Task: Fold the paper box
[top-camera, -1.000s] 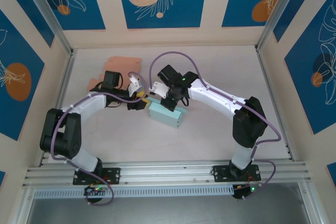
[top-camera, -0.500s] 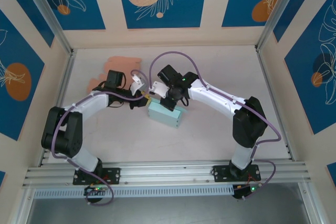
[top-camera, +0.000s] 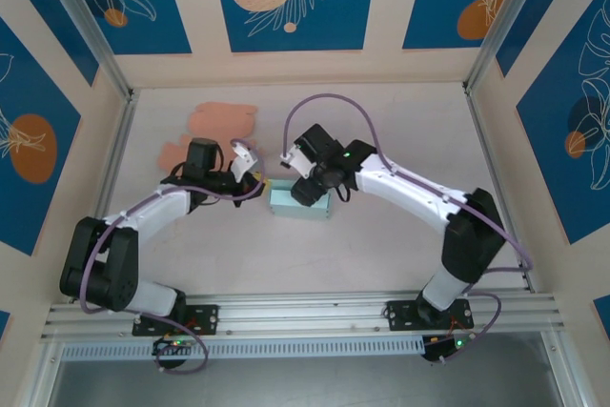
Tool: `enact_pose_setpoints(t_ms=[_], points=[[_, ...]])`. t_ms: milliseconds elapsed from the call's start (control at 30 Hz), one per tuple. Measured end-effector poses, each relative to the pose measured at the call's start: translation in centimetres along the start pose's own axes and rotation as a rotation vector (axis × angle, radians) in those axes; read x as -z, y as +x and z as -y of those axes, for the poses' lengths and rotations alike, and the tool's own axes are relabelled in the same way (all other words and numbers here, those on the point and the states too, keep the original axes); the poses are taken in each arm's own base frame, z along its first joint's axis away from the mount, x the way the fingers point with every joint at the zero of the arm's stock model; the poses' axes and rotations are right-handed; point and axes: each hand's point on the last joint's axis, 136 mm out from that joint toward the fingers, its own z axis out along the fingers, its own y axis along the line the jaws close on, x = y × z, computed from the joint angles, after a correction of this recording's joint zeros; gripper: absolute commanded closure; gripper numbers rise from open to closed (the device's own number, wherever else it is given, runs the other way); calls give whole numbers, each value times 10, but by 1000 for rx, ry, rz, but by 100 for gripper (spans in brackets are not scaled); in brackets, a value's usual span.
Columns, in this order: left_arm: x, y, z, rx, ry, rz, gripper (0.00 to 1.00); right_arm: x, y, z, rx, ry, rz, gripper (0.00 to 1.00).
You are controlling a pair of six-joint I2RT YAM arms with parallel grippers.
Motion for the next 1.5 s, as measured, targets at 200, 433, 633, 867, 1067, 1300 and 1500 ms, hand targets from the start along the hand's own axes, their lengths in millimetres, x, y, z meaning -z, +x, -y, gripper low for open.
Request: enact_pose_setpoints(t_ms=[200, 433, 633, 867, 1067, 1300, 1500], points=[[-6, 0, 1, -7, -24, -24, 100, 68, -16, 24, -224, 43, 183, 38], [-7, -8, -7, 5, -54, -54, 100, 74, 19, 52, -390, 12, 177, 32], [-12, -9, -15, 3, -55, -88, 100, 48, 45, 46, -360, -41, 102, 29], [-18, -13, -22, -5, -48, -103, 100, 20, 40, 73, -365, -41, 74, 28], [-18, -13, -22, 1, -45, -110, 100, -7, 34, 76, -321, -67, 25, 23], [-18, -13, -23, 7, -43, -117, 100, -18, 23, 74, -281, -113, 22, 32], [-18, -13, -23, 7, -46, -118, 100, -19, 23, 67, -275, -130, 11, 46]])
